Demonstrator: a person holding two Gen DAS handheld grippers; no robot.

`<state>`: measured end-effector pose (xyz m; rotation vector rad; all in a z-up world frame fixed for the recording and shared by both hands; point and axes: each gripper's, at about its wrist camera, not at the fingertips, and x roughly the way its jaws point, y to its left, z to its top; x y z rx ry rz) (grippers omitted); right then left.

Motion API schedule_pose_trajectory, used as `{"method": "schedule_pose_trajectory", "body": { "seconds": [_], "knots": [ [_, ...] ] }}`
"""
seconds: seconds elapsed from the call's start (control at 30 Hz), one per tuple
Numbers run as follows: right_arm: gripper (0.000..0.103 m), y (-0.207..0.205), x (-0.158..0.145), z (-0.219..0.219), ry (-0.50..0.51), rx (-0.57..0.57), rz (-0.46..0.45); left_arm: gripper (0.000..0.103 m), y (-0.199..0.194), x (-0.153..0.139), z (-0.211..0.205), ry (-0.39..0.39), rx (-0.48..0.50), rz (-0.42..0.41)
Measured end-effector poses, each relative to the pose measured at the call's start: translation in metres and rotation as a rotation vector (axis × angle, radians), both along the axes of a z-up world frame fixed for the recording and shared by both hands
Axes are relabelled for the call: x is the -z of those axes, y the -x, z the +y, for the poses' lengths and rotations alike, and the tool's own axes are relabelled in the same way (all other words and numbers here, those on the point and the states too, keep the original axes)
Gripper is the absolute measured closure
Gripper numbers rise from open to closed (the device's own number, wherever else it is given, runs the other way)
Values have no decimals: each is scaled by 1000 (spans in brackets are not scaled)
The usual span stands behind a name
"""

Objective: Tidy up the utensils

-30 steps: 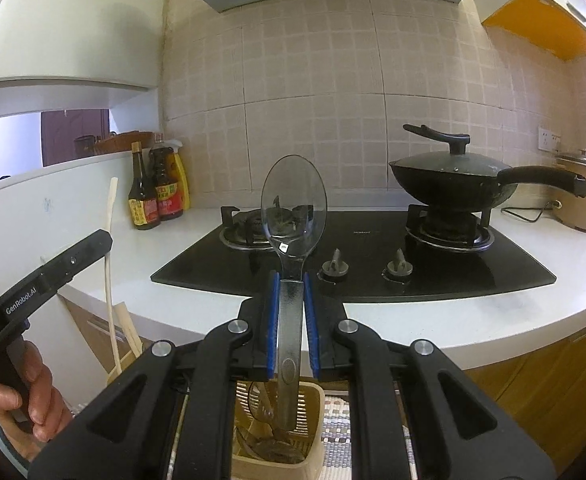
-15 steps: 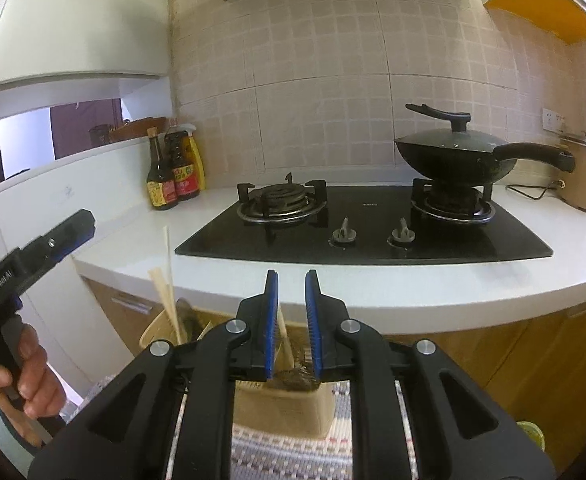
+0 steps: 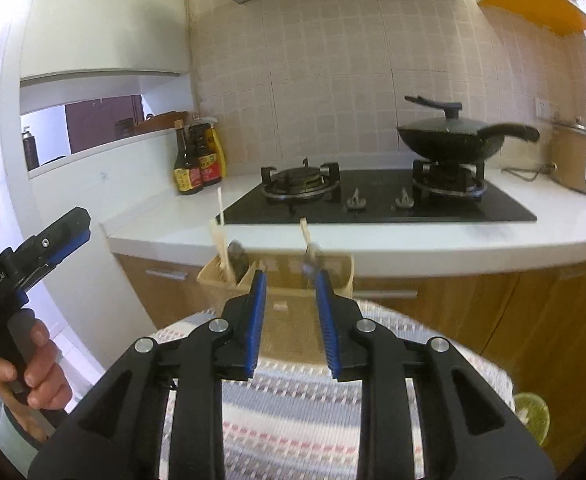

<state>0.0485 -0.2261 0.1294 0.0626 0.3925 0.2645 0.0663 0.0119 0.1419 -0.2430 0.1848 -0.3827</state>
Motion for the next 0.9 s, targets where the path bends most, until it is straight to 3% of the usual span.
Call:
{"method": "schedule_pose_trajectory", "body": {
  "seconds": [0.03,0.1,0.23,0.33,0.4,0.43,0.5,0.57,0.67,0.77,0.9],
  "knots": [
    [72,7,5,0,2,8,2,16,6,3,-1,-7,-9,2],
    [39,20,14,-2,-4,29,-13,16,17,11,-6,-35,-32,9],
    [39,38,36,-4,-32,88,-23,11,36,41,-17,-81,-129,24],
    [39,49,55,0,20,192,-88,11,45,68,-27,-125,-227,18],
    [39,53,70,2,37,168,-142,13,46,87,-36,-175,-290,4],
    [39,54,79,3,52,189,-164,19,46,93,-40,-197,-303,0],
    [39,48,92,-1,41,228,-151,21,43,102,-46,-227,-307,3],
    [39,41,102,-9,3,241,-118,18,42,106,-48,-234,-311,0],
    [39,37,107,-9,52,251,-128,12,43,112,-48,-232,-341,-20],
    [32,33,112,-1,93,240,-125,10,43,118,-54,-249,-355,-27],
    [9,35,115,14,132,214,-143,7,54,119,-61,-299,-363,-89]
  ]
}}
